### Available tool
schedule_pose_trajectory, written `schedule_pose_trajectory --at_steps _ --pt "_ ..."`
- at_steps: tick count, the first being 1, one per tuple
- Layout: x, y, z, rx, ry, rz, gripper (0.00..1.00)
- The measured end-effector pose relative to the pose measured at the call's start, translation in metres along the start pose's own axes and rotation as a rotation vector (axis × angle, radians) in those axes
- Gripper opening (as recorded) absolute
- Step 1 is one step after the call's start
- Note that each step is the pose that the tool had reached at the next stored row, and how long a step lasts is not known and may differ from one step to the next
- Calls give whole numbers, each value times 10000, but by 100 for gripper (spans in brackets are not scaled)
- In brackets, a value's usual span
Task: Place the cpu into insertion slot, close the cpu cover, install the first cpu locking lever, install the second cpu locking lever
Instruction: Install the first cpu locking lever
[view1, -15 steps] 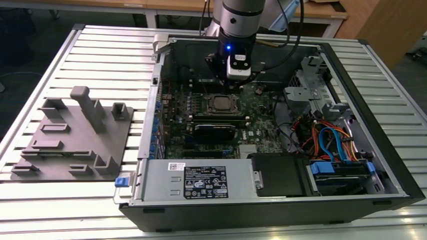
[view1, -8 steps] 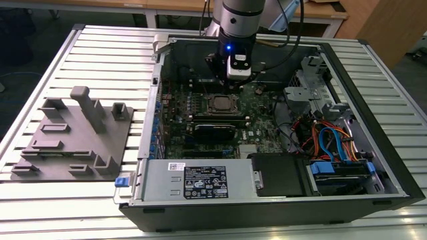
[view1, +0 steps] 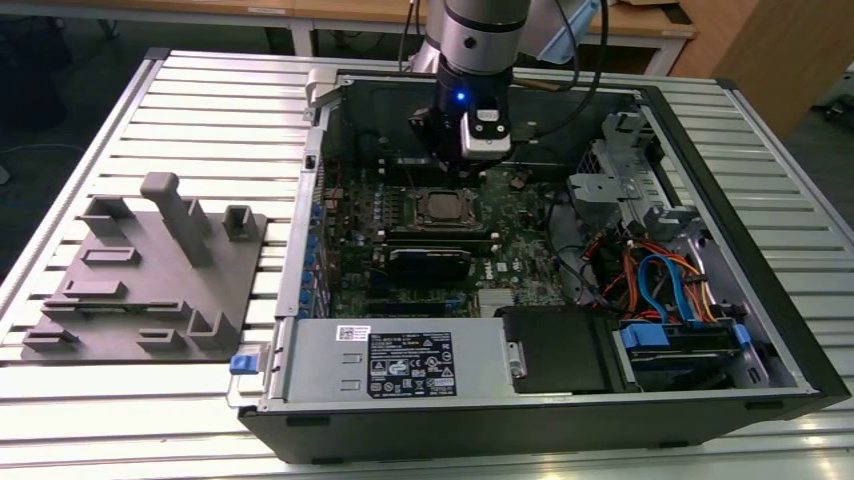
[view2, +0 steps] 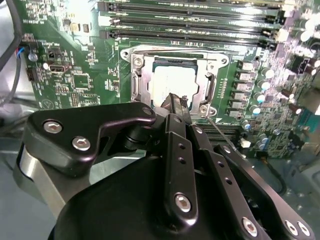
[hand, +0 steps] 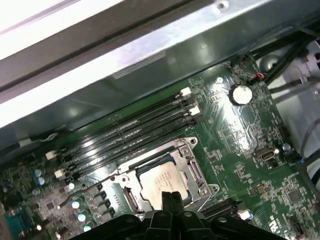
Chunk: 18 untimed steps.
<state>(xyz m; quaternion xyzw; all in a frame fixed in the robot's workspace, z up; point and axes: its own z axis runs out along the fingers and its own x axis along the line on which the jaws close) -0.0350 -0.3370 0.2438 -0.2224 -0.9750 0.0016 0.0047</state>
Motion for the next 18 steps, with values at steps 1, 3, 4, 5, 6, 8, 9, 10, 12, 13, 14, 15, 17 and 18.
schedule_pose_trajectory --at_steps 1,3,4,5,6,8,9,10,12,13,14,15,17,18 --pt "0 0 0 1 -1 -135 10" --pt "0 0 0 4 -2 -427 10" --pt "0 0 0 4 -3 -588 10" --pt "0 0 0 5 -4 -740 10" --pt "0 0 0 7 -5 -888 10" --pt "0 0 0 10 -6 -1180 10" --pt "0 0 0 11 -7 -1327 10" --pt "0 0 0 12 -8 -1483 10" --pt "0 0 0 15 -9 -1773 10" --pt "0 0 0 17 -10 -1920 10" --pt "0 0 0 17 -11 -2051 10" --pt "0 0 0 18 -11 -2153 10" --pt "0 0 0 19 -12 -2215 10" --pt "0 0 0 19 -12 -2216 10"
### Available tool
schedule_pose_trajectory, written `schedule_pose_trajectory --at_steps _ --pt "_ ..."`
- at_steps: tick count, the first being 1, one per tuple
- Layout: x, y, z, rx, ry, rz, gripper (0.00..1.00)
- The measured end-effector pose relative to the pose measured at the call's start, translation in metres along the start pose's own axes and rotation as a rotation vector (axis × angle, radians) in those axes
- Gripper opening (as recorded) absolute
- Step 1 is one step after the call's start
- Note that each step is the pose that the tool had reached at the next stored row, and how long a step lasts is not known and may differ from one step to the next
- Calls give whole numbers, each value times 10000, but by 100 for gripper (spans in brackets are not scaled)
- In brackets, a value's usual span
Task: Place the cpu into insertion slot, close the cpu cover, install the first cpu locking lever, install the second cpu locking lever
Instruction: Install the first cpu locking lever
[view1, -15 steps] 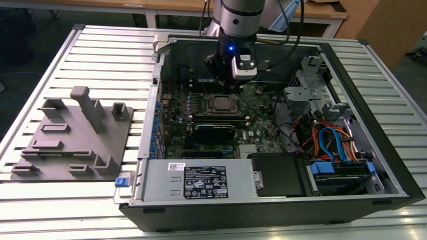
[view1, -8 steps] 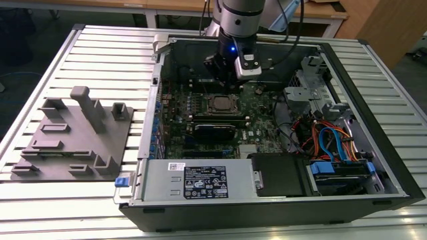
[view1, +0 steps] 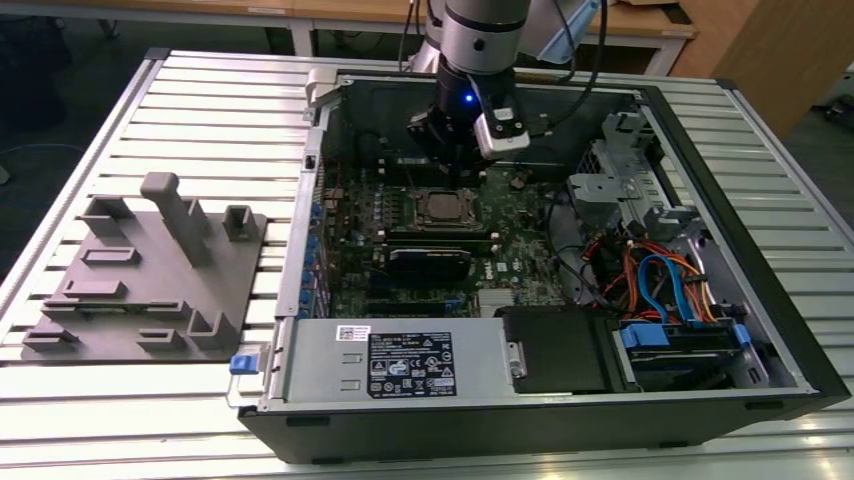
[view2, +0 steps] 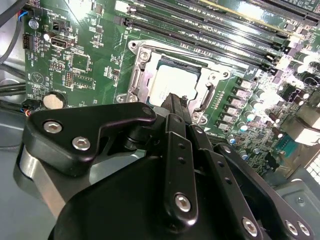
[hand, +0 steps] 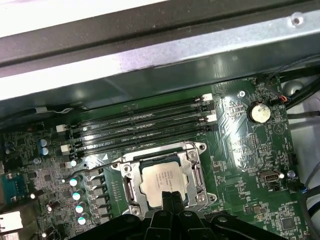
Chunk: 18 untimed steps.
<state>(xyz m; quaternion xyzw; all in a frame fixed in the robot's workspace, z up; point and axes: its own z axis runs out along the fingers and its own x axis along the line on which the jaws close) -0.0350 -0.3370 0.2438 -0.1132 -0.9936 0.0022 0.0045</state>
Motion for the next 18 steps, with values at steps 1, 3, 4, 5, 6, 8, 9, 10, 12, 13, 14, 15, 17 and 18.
schedule_pose_trajectory --at_steps 1,3,4,5,6,8,9,10,12,13,14,15,17,18 --pt "0 0 0 0 0 0 10" --pt "0 0 0 0 0 -1 10" --pt "0 0 0 0 0 -1 10" --pt "0 0 0 0 0 -1 10" --pt "0 0 0 0 0 -1 10" --pt "0 0 0 0 0 -2 10" --pt "0 0 0 0 0 -1 10" --pt "0 0 0 0 0 -1 10" --pt "0 0 0 0 0 -2 10" --pt "1 0 0 -2 -7 -2 10" --pt "3 -1 0 -9 -39 -1 10" --pt "7 -1 0 -19 -81 -4 10" --pt "15 -3 1 -26 -108 -44 10" --pt "19 -4 0 -26 -119 -75 10"
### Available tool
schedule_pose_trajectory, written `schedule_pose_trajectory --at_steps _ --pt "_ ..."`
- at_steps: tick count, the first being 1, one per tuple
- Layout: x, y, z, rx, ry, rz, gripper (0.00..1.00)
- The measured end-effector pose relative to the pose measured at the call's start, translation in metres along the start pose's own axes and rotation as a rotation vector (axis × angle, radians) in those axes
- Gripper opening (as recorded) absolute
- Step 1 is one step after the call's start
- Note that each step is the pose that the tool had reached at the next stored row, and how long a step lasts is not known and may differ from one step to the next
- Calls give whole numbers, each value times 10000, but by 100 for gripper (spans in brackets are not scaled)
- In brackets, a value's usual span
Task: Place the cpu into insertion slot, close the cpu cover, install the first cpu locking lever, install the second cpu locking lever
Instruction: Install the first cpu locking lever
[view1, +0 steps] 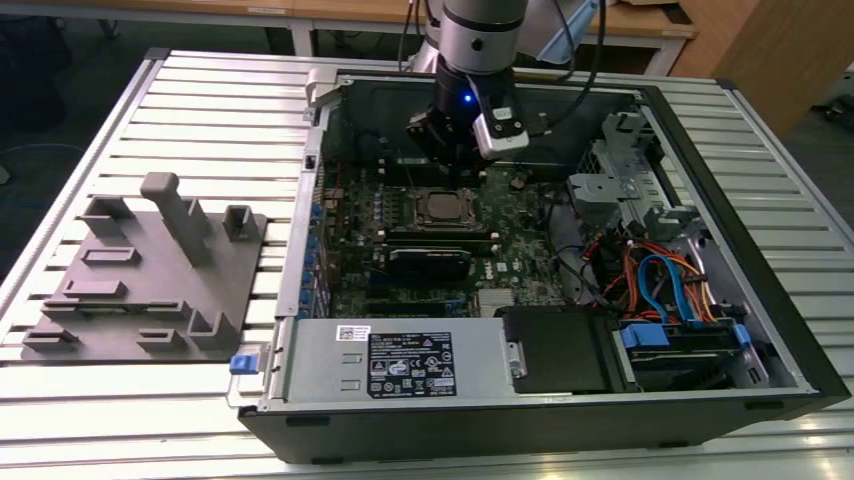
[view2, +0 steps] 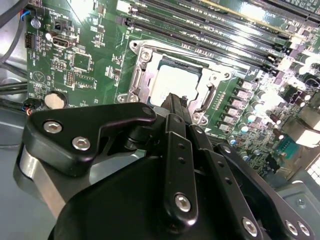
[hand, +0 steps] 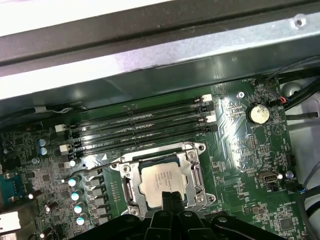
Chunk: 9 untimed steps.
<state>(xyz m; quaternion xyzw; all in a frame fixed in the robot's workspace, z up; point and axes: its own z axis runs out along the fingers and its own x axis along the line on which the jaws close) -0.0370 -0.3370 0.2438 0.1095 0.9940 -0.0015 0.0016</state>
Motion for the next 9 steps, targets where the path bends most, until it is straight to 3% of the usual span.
schedule_pose_trajectory --at_steps 9 --pt "1 -1 7 -12 -3 -1436 10"
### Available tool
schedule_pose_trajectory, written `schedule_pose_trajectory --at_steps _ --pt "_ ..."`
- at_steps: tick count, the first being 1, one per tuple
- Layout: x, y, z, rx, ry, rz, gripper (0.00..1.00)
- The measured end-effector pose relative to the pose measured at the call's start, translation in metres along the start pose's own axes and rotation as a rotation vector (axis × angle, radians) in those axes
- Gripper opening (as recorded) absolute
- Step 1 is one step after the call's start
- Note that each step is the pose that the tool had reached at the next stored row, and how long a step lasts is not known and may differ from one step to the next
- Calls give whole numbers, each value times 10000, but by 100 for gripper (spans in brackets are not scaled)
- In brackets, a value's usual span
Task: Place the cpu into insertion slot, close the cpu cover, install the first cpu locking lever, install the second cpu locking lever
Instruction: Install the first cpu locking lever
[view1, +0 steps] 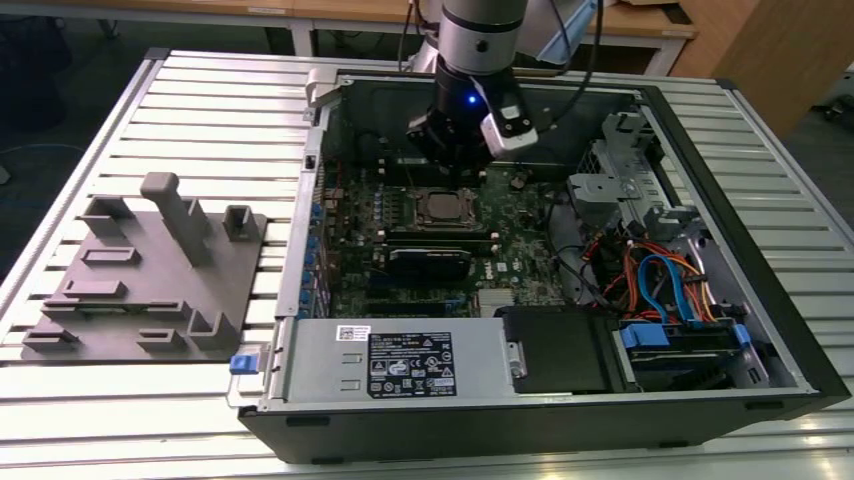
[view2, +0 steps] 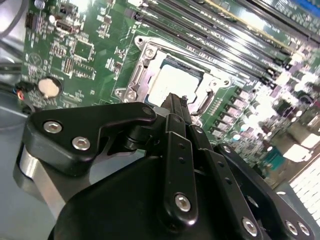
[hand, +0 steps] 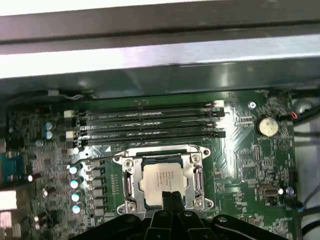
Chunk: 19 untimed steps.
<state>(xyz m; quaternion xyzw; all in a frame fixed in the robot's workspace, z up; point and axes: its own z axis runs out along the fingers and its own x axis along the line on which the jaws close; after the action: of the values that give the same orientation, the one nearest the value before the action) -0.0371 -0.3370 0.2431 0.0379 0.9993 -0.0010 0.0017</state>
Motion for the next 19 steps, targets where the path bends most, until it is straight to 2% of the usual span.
schedule_pose_trajectory --at_steps 3,6,9,11,19 --pt "1 0 3 -2 -1 -301 10" --pt "21 -1 6 -5 -2 -359 10" --pt "69 -5 5 -14 -1 -361 10" --pt "124 -9 5 -13 0 -361 10" --pt "420 -32 5 -14 -1 -360 10"
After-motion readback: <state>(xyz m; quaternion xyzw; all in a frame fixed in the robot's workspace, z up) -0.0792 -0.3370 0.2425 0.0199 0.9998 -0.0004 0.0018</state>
